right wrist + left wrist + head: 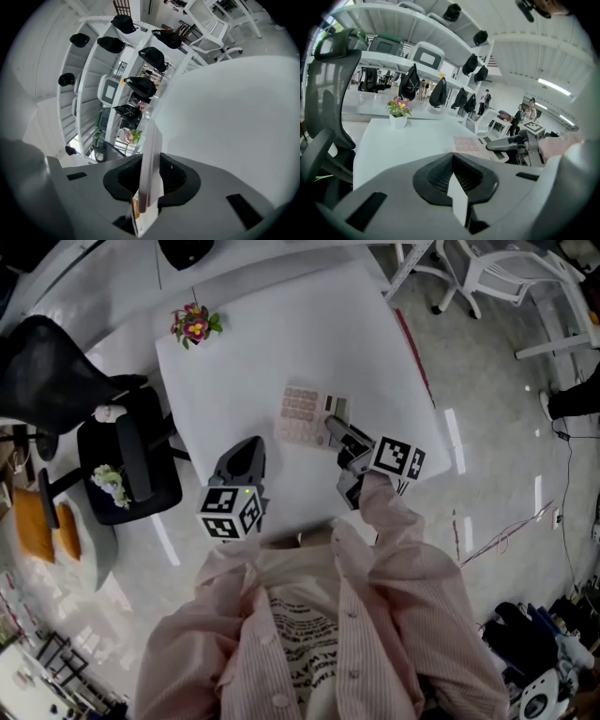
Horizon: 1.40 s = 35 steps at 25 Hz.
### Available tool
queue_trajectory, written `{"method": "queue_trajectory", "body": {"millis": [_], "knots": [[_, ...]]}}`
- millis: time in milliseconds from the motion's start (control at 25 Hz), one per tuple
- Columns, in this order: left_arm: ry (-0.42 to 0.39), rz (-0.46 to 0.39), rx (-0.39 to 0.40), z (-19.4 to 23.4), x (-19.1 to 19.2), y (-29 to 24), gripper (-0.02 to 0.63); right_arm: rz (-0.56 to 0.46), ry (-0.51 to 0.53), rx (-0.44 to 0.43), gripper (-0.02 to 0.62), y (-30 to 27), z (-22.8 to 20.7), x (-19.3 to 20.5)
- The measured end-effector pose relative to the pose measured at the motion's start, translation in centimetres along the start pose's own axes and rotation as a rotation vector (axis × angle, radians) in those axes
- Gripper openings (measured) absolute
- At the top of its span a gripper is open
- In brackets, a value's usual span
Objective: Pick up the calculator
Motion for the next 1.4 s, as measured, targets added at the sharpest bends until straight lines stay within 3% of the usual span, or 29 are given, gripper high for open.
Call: {"method": "queue_trajectory", "body": {"millis": [320,1080,1400], "knots": [[-0.038,-0.061,0.019,-1.1,-2.5,2.1,0.000,-0.070,-0.084,-0.101,0.077,2.0,3.2,-1.0],[-0.129,-0.245,0.034,-2.3,-8.8,6.9,0.000,-0.147,-0.046,-0.212,0.077,7.1,10.3,-3.2],[-0.187,-0.332,0.050,-3.2,-11.4,9.2,0.000,-0.173,-0.076,-0.224,0.077,9.3,12.2,-3.3]]}}
Point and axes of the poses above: the fingertips, and each gripper's own axes: y backward along the fingers, z to its left, x out of its underside, the point moved 3 cm from there along y, backward along the fingers, and after that the axes turned 3 degrees about z, right-handed, at the moved point
